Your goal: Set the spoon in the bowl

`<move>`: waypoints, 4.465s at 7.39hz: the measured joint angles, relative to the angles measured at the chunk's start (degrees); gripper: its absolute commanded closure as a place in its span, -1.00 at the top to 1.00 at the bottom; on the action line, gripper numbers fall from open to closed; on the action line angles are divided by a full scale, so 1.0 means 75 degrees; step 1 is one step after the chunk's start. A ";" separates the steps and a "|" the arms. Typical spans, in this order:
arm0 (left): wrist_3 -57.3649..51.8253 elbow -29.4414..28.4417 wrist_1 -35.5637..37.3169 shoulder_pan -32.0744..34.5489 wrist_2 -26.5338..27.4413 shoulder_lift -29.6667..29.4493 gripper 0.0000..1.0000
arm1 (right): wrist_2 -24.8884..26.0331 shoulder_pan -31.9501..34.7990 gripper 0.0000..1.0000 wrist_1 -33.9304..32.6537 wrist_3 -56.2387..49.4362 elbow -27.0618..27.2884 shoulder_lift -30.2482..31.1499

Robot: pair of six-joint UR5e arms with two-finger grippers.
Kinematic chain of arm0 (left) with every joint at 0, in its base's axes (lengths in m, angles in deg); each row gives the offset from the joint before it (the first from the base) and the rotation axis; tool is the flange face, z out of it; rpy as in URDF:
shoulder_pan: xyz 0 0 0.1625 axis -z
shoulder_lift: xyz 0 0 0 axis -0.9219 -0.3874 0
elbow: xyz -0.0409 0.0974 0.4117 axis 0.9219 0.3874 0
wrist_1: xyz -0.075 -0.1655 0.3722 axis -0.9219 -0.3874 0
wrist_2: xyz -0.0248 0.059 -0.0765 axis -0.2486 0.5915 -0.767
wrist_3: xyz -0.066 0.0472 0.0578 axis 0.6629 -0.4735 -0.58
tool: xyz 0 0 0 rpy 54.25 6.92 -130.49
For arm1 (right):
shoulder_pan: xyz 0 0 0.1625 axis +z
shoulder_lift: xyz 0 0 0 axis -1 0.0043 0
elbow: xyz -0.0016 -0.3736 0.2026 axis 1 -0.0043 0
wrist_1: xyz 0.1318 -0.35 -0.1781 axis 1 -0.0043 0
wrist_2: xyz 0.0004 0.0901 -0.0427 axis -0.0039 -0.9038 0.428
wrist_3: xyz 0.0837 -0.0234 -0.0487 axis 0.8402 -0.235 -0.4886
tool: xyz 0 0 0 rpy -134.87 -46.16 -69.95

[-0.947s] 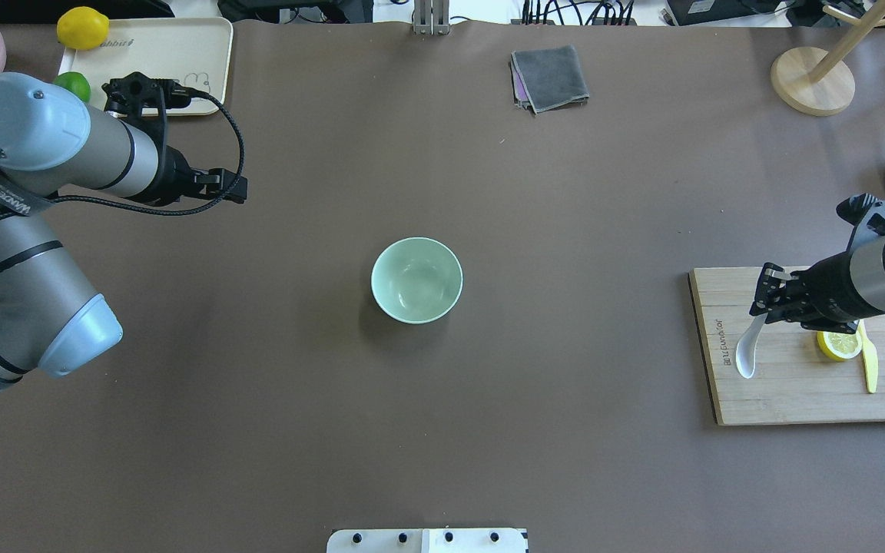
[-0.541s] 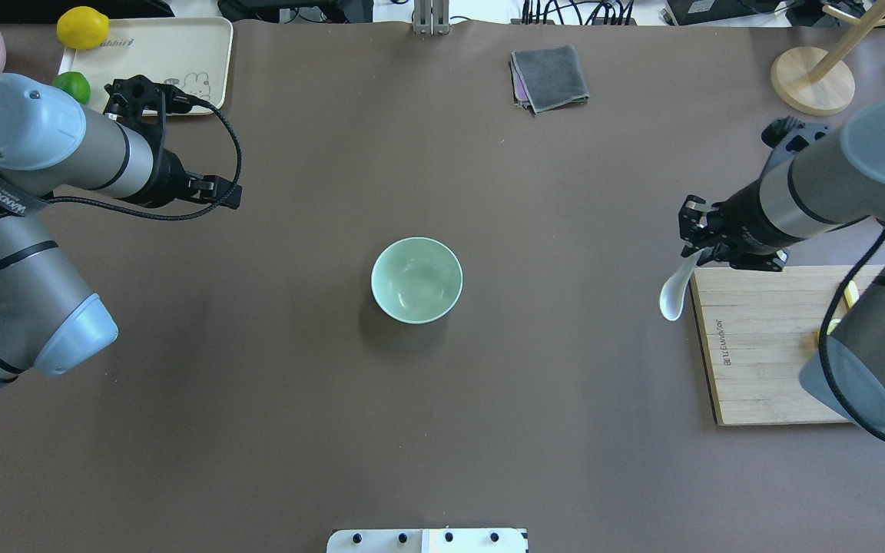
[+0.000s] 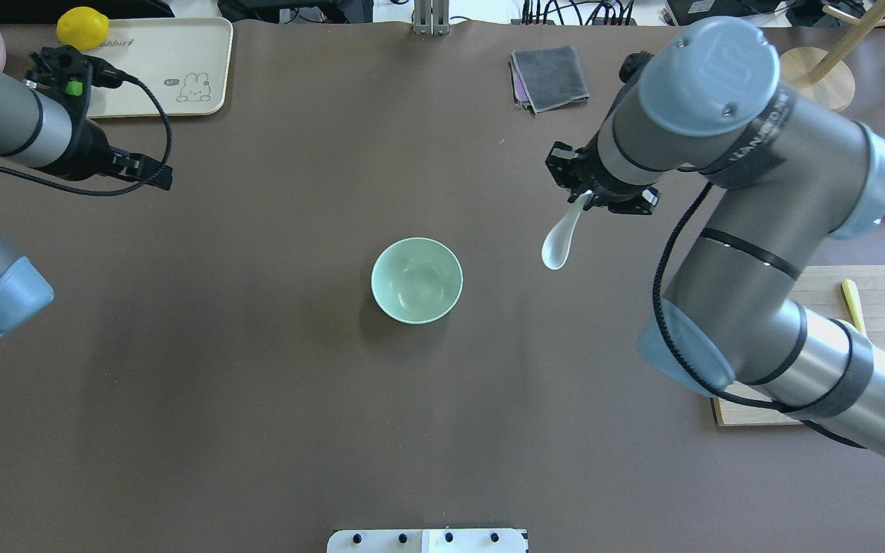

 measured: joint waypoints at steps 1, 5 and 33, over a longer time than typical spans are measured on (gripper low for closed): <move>-0.0448 -0.0011 -0.0005 0.0263 -0.0161 0.0201 0.96 | 0.0469 -0.0314 -1.00 0.0029 -0.0004 -0.0347 -0.0431; -0.0820 -0.0135 -0.0014 0.0465 -0.0265 0.0396 0.96 | 0.1973 -0.1311 -1.00 0.0634 -0.0035 -0.1869 -0.1490; -0.5849 -0.0493 0.1492 0.4952 -0.2510 0.2274 0.96 | -0.4196 0.4842 1.00 0.0450 -0.9762 0.0216 0.5003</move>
